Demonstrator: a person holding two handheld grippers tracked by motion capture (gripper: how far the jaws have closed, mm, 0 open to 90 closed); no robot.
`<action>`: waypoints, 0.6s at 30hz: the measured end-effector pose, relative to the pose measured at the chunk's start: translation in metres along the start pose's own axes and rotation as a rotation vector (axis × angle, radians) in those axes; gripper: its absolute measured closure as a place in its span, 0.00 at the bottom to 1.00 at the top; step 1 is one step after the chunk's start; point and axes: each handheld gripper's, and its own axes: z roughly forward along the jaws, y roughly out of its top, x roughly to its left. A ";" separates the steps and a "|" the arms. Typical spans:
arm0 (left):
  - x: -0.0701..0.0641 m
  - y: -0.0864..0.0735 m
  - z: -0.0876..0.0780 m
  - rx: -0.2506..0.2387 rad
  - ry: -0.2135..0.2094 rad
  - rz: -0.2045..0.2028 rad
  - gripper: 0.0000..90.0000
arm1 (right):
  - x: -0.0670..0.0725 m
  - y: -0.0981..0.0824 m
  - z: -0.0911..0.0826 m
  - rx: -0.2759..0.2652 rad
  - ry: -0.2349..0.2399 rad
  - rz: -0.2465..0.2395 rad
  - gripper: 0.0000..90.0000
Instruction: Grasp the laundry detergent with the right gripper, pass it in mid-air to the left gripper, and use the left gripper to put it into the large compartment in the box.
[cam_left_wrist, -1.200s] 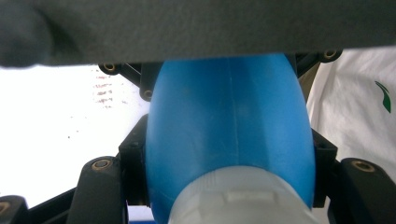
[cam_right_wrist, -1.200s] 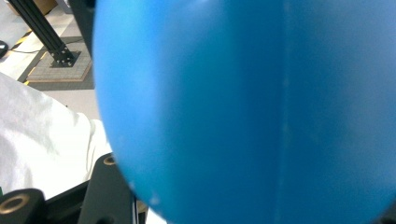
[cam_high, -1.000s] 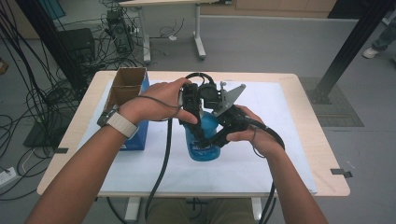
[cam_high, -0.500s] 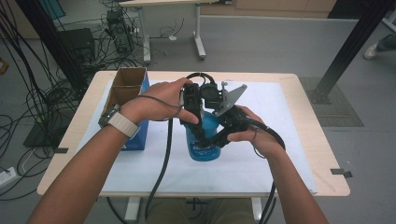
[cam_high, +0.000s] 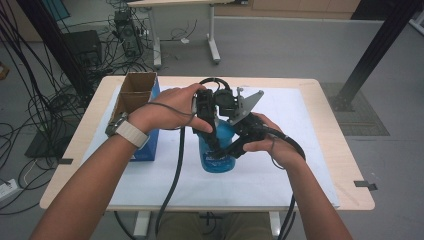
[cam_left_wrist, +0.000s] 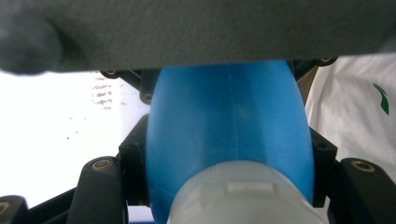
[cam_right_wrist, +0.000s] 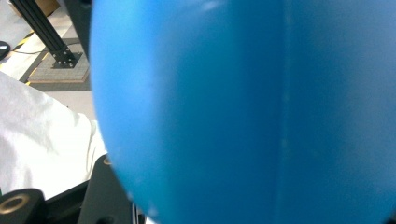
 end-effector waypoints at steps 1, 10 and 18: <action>0.000 0.000 0.000 -0.002 0.001 -0.001 0.42 | 0.000 0.000 0.000 0.000 -0.001 -0.003 0.48; 0.001 -0.002 -0.006 0.010 0.011 -0.019 0.42 | -0.001 -0.008 -0.013 0.044 -0.017 0.013 0.30; 0.005 -0.007 -0.010 0.004 0.027 -0.061 0.42 | -0.004 -0.028 -0.036 0.222 -0.055 0.147 0.17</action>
